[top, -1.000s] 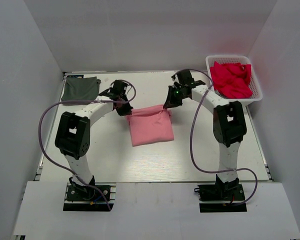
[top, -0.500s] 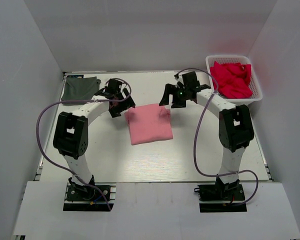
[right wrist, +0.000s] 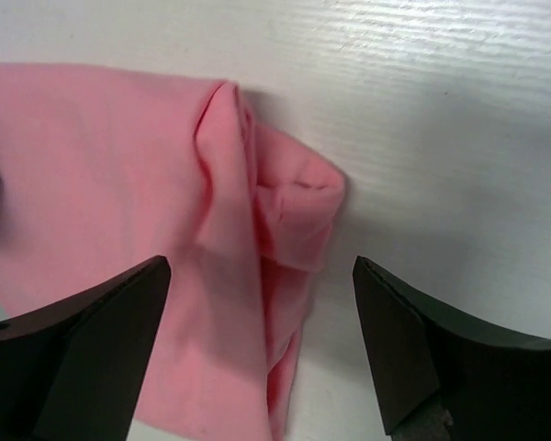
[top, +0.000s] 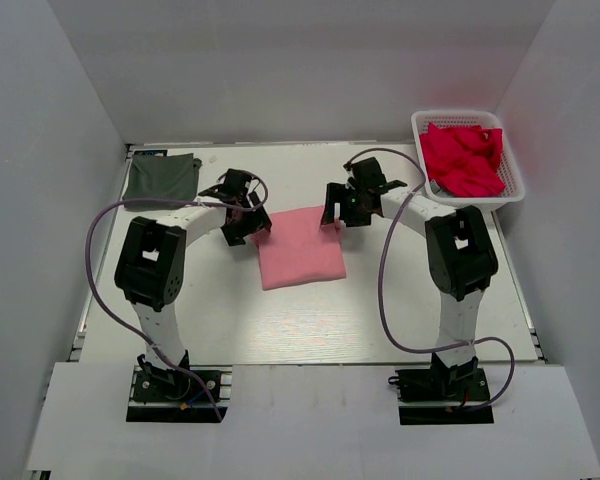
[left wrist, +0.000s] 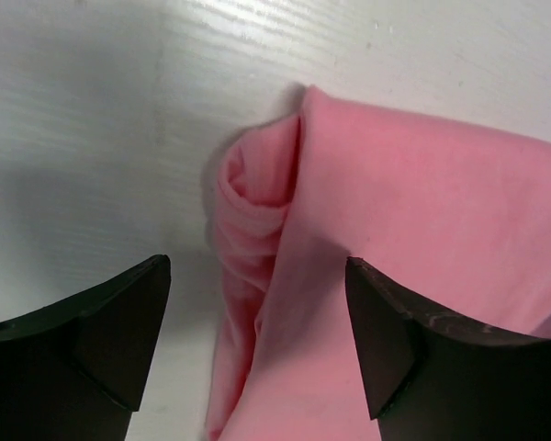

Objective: Fold and stack the t-shirts
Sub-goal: Smooth out wrinkles on the folded tshirt

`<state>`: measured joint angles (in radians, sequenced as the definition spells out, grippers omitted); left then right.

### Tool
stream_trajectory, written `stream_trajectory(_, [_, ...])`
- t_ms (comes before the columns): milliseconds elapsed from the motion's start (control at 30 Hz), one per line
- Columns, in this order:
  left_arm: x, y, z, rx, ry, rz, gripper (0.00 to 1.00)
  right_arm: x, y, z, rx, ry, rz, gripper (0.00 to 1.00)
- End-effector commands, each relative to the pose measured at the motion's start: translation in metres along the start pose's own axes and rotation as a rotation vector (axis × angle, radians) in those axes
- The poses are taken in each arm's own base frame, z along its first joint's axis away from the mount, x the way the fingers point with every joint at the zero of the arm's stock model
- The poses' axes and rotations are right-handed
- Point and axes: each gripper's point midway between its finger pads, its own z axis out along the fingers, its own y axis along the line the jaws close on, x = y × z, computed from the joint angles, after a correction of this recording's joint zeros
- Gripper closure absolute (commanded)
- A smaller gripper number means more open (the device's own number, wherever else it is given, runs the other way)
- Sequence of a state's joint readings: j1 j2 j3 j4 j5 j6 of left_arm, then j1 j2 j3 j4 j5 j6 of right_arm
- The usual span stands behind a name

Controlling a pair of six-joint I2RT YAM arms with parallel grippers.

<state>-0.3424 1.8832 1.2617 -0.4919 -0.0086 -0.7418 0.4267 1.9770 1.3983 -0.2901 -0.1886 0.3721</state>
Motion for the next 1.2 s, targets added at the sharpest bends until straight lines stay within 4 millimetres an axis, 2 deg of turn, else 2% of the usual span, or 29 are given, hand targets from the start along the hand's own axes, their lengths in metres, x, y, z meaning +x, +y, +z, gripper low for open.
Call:
stream_trajectory(0, [-0.033, -0.014, -0.003, 0.005, -0.101, -0.008, 0.15, -0.041, -0.002, 0.004, 0.034, -0.116, -0.028, 0.16])
stream_trajectory(33, [-0.033, -0.014, 0.000, -0.002, -0.093, -0.008, 0.17, -0.042, -0.002, 0.007, 0.032, -0.109, -0.023, 0.19])
stream_trajectory(67, [-0.033, -0.011, 0.008, -0.025, -0.091, -0.008, 0.18, -0.036, -0.006, 0.016, 0.040, -0.083, -0.022, 0.26])
stream_trajectory(100, [-0.033, -0.010, 0.011, -0.032, -0.083, 0.003, 0.29, -0.041, -0.001, 0.017, 0.022, -0.088, -0.027, 0.30])
stream_trajectory(133, [-0.031, -0.008, 0.016, -0.042, -0.073, 0.004, 0.34, -0.040, -0.002, 0.022, 0.019, -0.083, -0.026, 0.31])
stream_trajectory(167, [-0.029, -0.006, 0.023, -0.052, -0.061, 0.005, 0.39, -0.039, -0.003, 0.026, 0.019, -0.074, -0.021, 0.43])
stream_trajectory(267, [-0.022, -0.005, 0.030, -0.054, -0.028, 0.006, 0.60, -0.039, -0.003, 0.030, 0.015, -0.069, -0.010, 0.56])
stream_trajectory(333, [-0.017, 0.000, 0.034, -0.066, -0.014, 0.017, 0.68, -0.039, -0.006, 0.031, 0.016, -0.075, 0.000, 0.73])
stream_trajectory(367, [-0.017, 0.000, 0.034, -0.066, -0.014, 0.017, 0.83, -0.039, -0.005, 0.030, 0.017, -0.079, 0.002, 0.82])
stream_trajectory(400, [-0.014, 0.006, 0.037, -0.090, -0.005, 0.019, 0.93, -0.042, -0.003, 0.029, 0.015, -0.092, 0.002, 1.00])
stream_trajectory(433, [-0.013, 0.009, 0.037, -0.109, -0.008, 0.009, 1.00, -0.040, -0.005, 0.029, 0.018, -0.089, 0.015, 1.00])
stream_trajectory(533, [-0.019, 0.019, 0.039, -0.124, -0.020, -0.009, 1.00, -0.042, -0.012, 0.026, 0.039, -0.108, 0.042, 1.00])
stream_trajectory(700, [-0.027, 0.022, 0.034, -0.144, -0.065, -0.009, 1.00, -0.039, -0.027, 0.019, 0.037, -0.137, 0.094, 1.00])
stream_trajectory(767, [-0.029, 0.011, 0.035, -0.089, -0.062, 0.017, 1.00, -0.040, -0.026, 0.021, 0.017, -0.131, 0.080, 1.00])
stream_trajectory(800, [-0.033, 0.004, 0.034, -0.059, -0.066, 0.027, 1.00, -0.039, -0.017, 0.021, -0.021, -0.115, 0.069, 1.00])
stream_trajectory(833, [-0.037, -0.003, 0.031, -0.036, -0.068, 0.045, 1.00, -0.034, -0.020, 0.026, -0.024, -0.090, 0.050, 1.00])
stream_trajectory(867, [-0.039, -0.007, 0.030, -0.019, -0.067, 0.054, 0.95, -0.042, -0.013, 0.023, -0.041, -0.096, 0.039, 1.00])
stream_trajectory(900, [-0.038, -0.014, 0.028, -0.007, -0.071, 0.074, 0.75, -0.045, -0.009, 0.021, -0.063, -0.096, 0.029, 1.00])
stream_trajectory(933, [-0.048, -0.021, 0.017, 0.009, -0.105, 0.081, 0.52, -0.051, -0.002, 0.016, -0.076, -0.112, 0.003, 0.84])
stream_trajectory(967, [-0.053, -0.025, 0.010, 0.019, -0.117, 0.081, 0.52, -0.052, 0.000, 0.013, -0.078, -0.114, -0.004, 0.81])
stream_trajectory(1000, [-0.057, -0.028, 0.003, 0.029, -0.130, 0.080, 0.28, -0.058, 0.003, 0.006, -0.078, -0.134, -0.011, 0.79])
stream_trajectory(1033, [-0.060, -0.031, -0.002, 0.039, -0.142, 0.080, 0.18, -0.060, 0.003, 0.003, -0.079, -0.141, -0.010, 0.75])
stream_trajectory(1067, [-0.059, -0.028, -0.007, 0.028, -0.145, 0.079, 0.12, -0.069, 0.011, -0.012, -0.090, -0.177, -0.020, 0.67])
stream_trajectory(1100, [-0.061, -0.030, -0.022, 0.042, -0.162, 0.078, 0.03, -0.063, 0.008, -0.013, -0.082, -0.174, -0.015, 0.62])
stream_trajectory(1133, [-0.052, -0.025, -0.022, 0.028, -0.152, 0.086, 0.02, -0.064, 0.006, -0.016, -0.069, -0.184, -0.010, 0.55])
stream_trajectory(1167, [-0.048, -0.021, -0.025, 0.026, -0.150, 0.086, 0.00, -0.069, 0.013, -0.028, -0.081, -0.215, -0.019, 0.48])
